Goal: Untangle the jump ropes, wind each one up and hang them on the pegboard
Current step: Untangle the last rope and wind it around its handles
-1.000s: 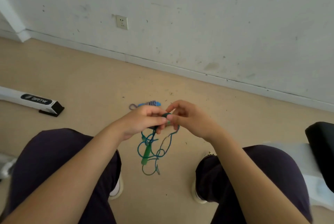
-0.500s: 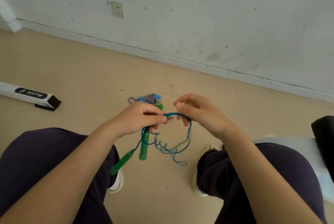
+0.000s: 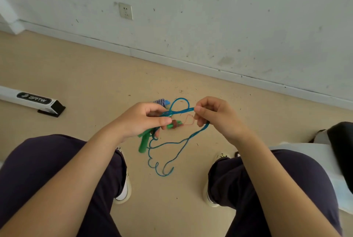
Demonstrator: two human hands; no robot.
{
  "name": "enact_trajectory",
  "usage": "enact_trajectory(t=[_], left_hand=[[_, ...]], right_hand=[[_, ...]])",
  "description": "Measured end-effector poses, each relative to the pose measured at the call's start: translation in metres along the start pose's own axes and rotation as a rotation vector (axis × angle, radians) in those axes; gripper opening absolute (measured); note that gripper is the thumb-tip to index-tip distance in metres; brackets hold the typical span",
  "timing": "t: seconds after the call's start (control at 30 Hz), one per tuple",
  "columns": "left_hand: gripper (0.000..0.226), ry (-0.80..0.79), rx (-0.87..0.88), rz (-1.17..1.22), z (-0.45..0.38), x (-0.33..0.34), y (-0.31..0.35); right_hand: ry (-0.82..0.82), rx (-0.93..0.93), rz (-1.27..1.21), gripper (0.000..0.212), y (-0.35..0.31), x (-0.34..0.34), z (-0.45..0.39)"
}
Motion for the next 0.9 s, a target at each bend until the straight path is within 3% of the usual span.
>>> enact_trajectory(t=[0.13, 0.2, 0.33, 0.5, 0.7, 0.9], left_hand=[[0.018, 0.044, -0.001, 0.047, 0.001, 0.006, 0.002], [0.023, 0.050, -0.004, 0.048, 0.002, 0.010, 0.002], [0.030, 0.051, 0.032, -0.050, -0.001, 0.005, -0.001], [0.003, 0.094, 0.045, -0.125, -0.004, -0.002, 0.000], [0.009, 0.097, 0.079, -0.150, -0.003, 0.000, -0.002], [0.014, 0.109, 0.100, -0.270, -0.004, 0.001, -0.005]], right_hand=[[-0.144, 0.030, -0.110, 0.009, -0.002, 0.012, 0.006], [-0.164, 0.000, -0.050, 0.012, -0.002, 0.017, 0.009], [-0.070, -0.023, 0.081, 0.006, -0.004, 0.012, 0.006], [0.014, -0.050, 0.264, 0.022, -0.006, 0.002, 0.006], [-0.068, -0.016, 0.177, 0.017, -0.013, 0.004, 0.013], [-0.004, -0.017, 0.236, 0.025, -0.003, 0.004, 0.007]])
Point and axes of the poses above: each hand's wrist, its own z-axis away from the middle knuckle, its own x-axis out of the palm, y = z × x, the point moved 6 cm from there along -z, towards the middle knuckle, and after that the axes turned 11 degrees about y, right-handed, at the moved point
